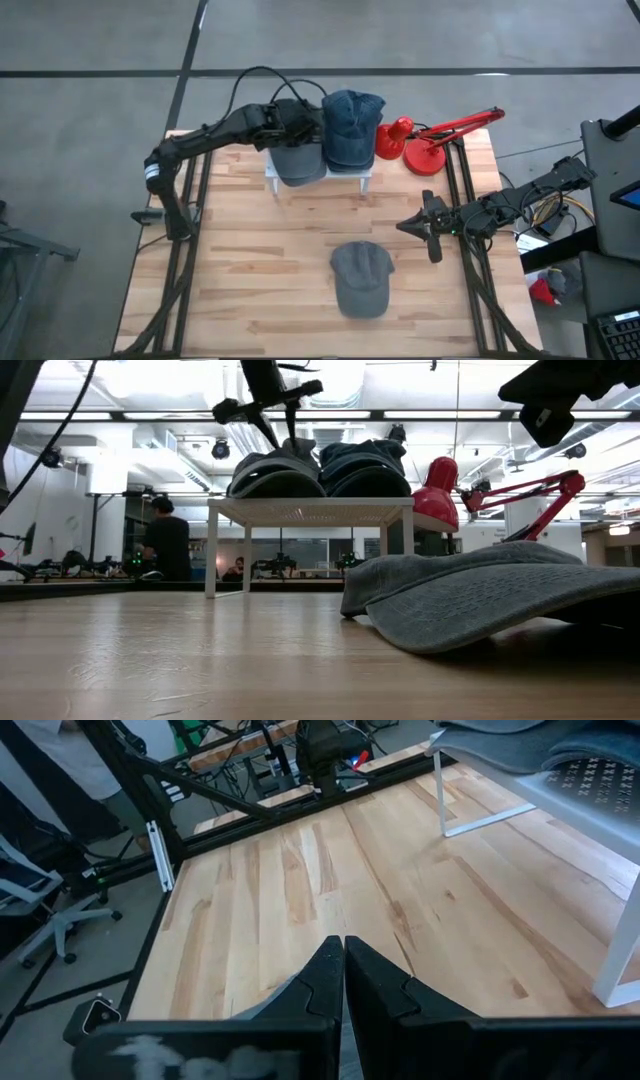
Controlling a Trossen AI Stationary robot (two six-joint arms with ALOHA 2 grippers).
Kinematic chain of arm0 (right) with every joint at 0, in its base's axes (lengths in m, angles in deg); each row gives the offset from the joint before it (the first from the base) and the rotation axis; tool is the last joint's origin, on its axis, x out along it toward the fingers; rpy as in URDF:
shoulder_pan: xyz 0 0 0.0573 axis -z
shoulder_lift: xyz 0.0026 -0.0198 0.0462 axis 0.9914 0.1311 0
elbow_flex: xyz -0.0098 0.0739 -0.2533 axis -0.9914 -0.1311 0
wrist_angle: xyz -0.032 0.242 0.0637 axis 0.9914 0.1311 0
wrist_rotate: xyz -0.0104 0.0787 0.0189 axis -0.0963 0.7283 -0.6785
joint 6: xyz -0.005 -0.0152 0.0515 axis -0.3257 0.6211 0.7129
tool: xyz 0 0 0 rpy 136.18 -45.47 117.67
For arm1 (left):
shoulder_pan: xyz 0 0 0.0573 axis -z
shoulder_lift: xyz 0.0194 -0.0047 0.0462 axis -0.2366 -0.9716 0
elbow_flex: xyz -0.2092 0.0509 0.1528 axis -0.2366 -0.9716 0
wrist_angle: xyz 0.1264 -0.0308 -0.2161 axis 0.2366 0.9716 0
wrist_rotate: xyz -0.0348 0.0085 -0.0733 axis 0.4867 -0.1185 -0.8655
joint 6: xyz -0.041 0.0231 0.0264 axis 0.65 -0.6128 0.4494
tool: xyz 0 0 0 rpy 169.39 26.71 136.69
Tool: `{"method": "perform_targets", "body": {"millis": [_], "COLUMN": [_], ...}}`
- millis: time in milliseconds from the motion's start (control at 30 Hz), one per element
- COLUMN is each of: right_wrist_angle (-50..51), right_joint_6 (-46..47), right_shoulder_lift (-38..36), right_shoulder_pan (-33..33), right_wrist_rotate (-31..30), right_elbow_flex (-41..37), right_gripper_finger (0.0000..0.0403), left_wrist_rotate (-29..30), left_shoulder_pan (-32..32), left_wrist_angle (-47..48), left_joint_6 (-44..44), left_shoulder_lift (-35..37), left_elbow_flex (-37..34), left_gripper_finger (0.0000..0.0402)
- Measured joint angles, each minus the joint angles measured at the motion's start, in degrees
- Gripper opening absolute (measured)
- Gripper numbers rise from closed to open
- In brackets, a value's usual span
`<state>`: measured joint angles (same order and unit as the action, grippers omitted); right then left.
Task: Pick & Place hat
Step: Stack the left gray cap on the gray cap on the shelf, then stack the gray cap on the stacked gray caps on the shelf
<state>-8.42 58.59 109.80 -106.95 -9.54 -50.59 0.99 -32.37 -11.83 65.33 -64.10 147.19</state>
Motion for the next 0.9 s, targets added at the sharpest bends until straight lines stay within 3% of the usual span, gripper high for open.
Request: {"method": "perform_targets", "body": {"millis": [300,533,700,900], "right_wrist_angle": [0.01,0.01,0.01,0.01], "right_joint_6": [0.0,0.04,0.17,0.19], "right_shoulder_lift": [-0.01,-0.02,-0.01,-0.02], "right_shoulder_pan": [0.0,0.0,0.01,0.0], "right_wrist_rotate": [0.0,0.0,0.3,6.35], "right_elbow_flex": [0.0,0.0,0.0,0.0], "right_gripper_finger": [0.0013,0.0013,0.0013,0.0013], "left_wrist_rotate": [-4.51,-5.37,-4.13,1.44], "left_shoulder_pan": [1.4,7.58,13.17,21.2], "left_wrist_angle": [-0.5,-0.32,0.03,2.99], "left_joint_6": [0.17,-0.48,-4.27,-6.29], "left_shoulder_lift": [4.33,6.64,7.81,7.81], "left_elbow_flex": [0.06,0.06,0.04,-0.38], "left_gripper_finger": [0.0128,0.0128,0.0128,0.0128]}}
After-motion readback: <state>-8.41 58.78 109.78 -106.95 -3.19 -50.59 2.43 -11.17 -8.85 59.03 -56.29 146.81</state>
